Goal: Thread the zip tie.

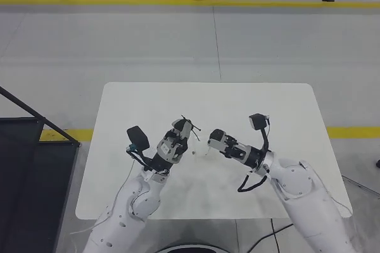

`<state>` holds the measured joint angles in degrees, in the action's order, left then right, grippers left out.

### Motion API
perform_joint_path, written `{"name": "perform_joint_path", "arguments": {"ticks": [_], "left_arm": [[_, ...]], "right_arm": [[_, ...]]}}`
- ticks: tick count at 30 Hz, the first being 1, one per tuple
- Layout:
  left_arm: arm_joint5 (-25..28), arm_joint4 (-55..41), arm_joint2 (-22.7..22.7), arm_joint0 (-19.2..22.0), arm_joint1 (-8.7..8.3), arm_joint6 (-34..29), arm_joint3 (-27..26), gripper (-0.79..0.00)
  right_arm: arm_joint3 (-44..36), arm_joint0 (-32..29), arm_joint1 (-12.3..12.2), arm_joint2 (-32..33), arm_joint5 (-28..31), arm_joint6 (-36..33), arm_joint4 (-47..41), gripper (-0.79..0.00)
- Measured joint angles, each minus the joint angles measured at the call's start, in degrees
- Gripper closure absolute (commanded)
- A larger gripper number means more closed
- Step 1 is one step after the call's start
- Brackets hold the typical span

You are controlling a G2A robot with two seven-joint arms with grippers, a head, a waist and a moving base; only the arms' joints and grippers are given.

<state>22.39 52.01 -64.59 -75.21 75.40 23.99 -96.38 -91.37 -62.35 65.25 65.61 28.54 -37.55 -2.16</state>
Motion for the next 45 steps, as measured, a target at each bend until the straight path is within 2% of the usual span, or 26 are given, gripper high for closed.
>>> {"name": "perform_joint_path", "arguments": {"ticks": [5,14,35,39,43,45], "left_arm": [[0.06,0.06,-0.22,-0.23,0.09,-0.41,-0.28,0.0],[0.48,0.17,-0.13,-0.24,0.37,0.07,0.06,0.0],[0.73,1.06,0.07,0.27,0.98,0.07,0.99,0.0],[0.83,1.29,0.04,0.27,1.07,0.11,1.07,0.0],[0.86,1.37,0.01,0.28,1.16,0.07,1.1,0.0],[0.86,1.39,0.01,0.3,1.21,0.04,1.12,0.0]], "right_arm": [[1.12,1.39,0.56,-2.18,0.29,1.53,1.91,-0.573],[1.73,2.03,1.0,-3.55,1.61,2.21,2.36,-0.372],[1.06,2.12,1.21,-3.82,2.0,0.75,1.25,-0.314],[1.08,2.22,1.25,-3.76,2.17,0.66,0.98,-0.256],[1.19,2.26,1.3,-3.73,2.31,0.69,0.87,-0.145],[1.24,2.27,1.31,-3.71,2.35,0.71,0.78,-0.058]]}}
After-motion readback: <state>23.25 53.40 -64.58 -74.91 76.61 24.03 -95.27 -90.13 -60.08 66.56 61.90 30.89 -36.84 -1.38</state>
